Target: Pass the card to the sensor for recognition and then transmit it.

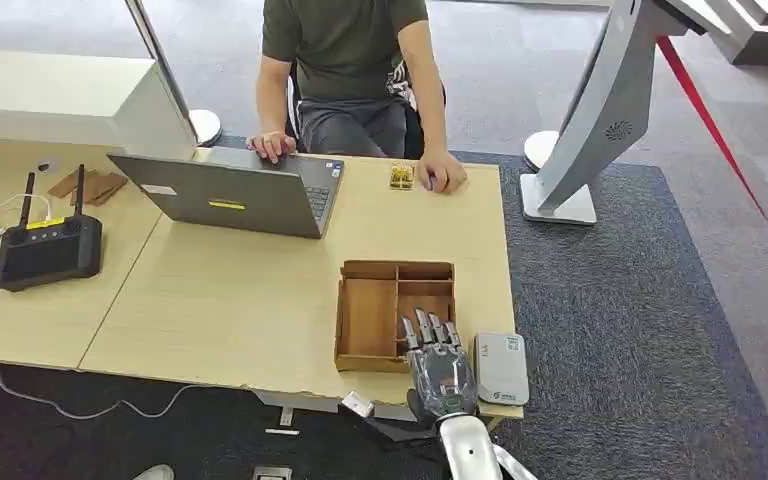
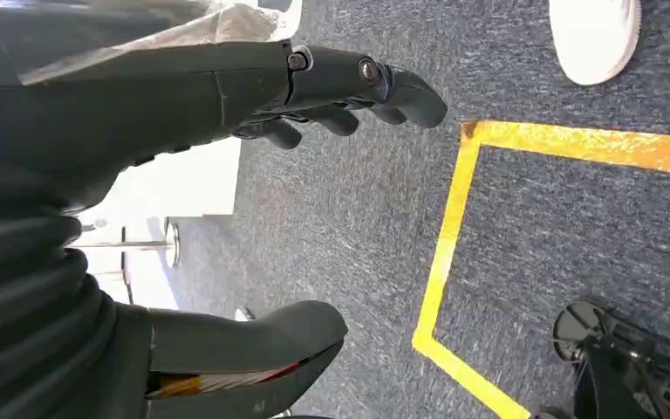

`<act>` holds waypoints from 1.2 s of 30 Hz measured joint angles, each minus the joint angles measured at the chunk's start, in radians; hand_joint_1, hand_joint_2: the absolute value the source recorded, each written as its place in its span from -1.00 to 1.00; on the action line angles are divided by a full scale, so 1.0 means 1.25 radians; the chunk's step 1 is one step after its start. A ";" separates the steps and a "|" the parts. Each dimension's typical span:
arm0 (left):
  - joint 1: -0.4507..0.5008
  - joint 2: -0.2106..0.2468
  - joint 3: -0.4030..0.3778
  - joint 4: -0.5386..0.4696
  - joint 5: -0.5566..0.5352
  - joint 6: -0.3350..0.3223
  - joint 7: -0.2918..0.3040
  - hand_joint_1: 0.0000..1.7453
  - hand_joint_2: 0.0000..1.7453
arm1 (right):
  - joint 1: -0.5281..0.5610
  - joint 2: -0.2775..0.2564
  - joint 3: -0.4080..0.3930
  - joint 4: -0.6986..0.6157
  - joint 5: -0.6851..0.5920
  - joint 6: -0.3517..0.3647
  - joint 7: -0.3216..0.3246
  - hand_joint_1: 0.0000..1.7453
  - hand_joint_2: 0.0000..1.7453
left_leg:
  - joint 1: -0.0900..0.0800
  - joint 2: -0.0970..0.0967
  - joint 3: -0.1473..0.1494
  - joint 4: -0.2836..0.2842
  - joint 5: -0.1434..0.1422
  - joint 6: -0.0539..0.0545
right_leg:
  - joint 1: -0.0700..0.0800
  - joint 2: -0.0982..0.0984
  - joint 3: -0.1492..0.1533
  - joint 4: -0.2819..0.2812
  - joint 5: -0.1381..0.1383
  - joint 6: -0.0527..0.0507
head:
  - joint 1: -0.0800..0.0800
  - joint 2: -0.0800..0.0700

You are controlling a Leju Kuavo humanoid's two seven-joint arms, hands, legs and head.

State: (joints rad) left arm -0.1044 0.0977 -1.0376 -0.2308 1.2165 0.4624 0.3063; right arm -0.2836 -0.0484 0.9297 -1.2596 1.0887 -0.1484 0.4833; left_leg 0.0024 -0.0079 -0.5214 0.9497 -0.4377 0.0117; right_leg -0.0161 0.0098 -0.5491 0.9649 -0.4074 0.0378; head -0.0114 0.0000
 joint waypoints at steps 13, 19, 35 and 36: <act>0.000 0.000 -0.001 0.000 -0.001 0.001 0.000 -1.00 1.00 | 0.000 -0.003 -0.012 -0.007 -0.001 0.000 0.006 -1.00 1.00 | 0.000 0.000 0.000 0.000 0.000 0.000 | 0.000 0.000 0.000 0.000 0.000 0.000 | 0.000 0.000; 0.000 -0.001 -0.002 0.000 -0.004 0.002 0.000 -1.00 1.00 | -0.002 -0.006 -0.017 -0.020 -0.001 0.003 0.012 -1.00 1.00 | 0.000 0.000 0.000 0.000 0.000 0.000 | 0.000 0.000 0.000 0.000 0.000 0.000 | 0.000 0.000; 0.000 -0.004 -0.003 -0.001 -0.011 0.005 0.000 -1.00 1.00 | -0.012 -0.005 -0.017 -0.019 -0.010 0.011 0.012 -1.00 1.00 | 0.000 0.000 0.000 0.000 0.000 0.000 | 0.000 0.000 0.000 0.000 0.000 0.000 | 0.000 0.000; 0.000 -0.004 -0.003 -0.001 -0.011 0.006 0.000 -1.00 1.00 | -0.013 -0.004 -0.017 -0.016 -0.010 0.010 0.010 -1.00 1.00 | 0.000 0.000 0.000 0.000 0.000 0.000 | 0.000 0.000 0.000 0.000 0.000 0.000 | 0.000 0.000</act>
State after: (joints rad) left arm -0.1047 0.0923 -1.0418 -0.2316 1.2028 0.4696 0.3063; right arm -0.2993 -0.0538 0.9083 -1.2795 1.0761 -0.1362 0.4963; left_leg 0.0024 -0.0079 -0.5216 0.9497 -0.4377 0.0117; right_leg -0.0160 0.0098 -0.5492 0.9649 -0.4075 0.0377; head -0.0114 0.0000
